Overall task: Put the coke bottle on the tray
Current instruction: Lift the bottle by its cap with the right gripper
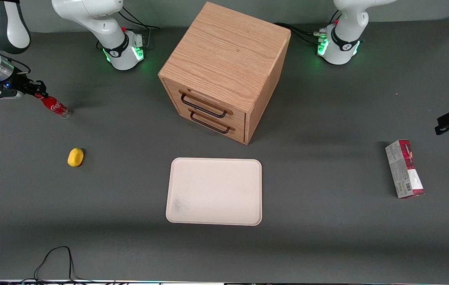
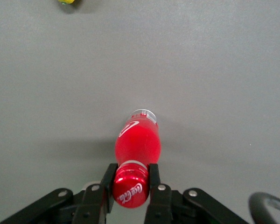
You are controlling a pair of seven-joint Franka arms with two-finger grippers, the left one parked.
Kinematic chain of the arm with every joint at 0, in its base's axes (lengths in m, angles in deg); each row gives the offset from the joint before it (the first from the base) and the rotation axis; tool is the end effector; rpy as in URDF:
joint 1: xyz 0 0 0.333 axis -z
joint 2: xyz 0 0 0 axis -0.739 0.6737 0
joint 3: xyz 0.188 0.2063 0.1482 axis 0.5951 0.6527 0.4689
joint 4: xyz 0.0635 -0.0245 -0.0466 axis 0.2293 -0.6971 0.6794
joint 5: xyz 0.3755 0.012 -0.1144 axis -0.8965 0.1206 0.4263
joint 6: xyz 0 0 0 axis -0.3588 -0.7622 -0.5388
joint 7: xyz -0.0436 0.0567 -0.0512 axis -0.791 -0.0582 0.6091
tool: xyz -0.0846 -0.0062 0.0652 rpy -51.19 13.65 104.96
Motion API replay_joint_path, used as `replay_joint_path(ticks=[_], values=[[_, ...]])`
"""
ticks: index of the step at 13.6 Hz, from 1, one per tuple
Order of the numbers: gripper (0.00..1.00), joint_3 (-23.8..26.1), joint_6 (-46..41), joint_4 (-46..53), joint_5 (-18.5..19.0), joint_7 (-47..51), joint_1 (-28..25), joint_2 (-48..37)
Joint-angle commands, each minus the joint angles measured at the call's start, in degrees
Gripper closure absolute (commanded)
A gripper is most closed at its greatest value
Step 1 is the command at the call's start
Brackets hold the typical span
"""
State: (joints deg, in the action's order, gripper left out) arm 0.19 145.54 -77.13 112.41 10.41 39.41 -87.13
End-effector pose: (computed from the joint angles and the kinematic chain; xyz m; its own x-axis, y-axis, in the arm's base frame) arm 0.2996 -0.2558 0.3252 0.9986 -0.0088 -0.0520 -0.0091 -0.9999 -0.0050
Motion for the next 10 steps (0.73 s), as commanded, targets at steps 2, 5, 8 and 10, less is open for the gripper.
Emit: replay_joint_path(ticks=[2,5,8,10], values=[[1.0,-0.37,0.96,0.05,1.04,-1.34,-0.47,0.22],[1.0,0.25,0.44,0.31,1.04,-1.16,-0.47,-0.05],[1.0,4.28,-3.25,1.89,0.61,-0.28,-0.47,-0.75],[1.0,7.0,-5.62,3.12,0.34,1.12,-0.47,-0.84]])
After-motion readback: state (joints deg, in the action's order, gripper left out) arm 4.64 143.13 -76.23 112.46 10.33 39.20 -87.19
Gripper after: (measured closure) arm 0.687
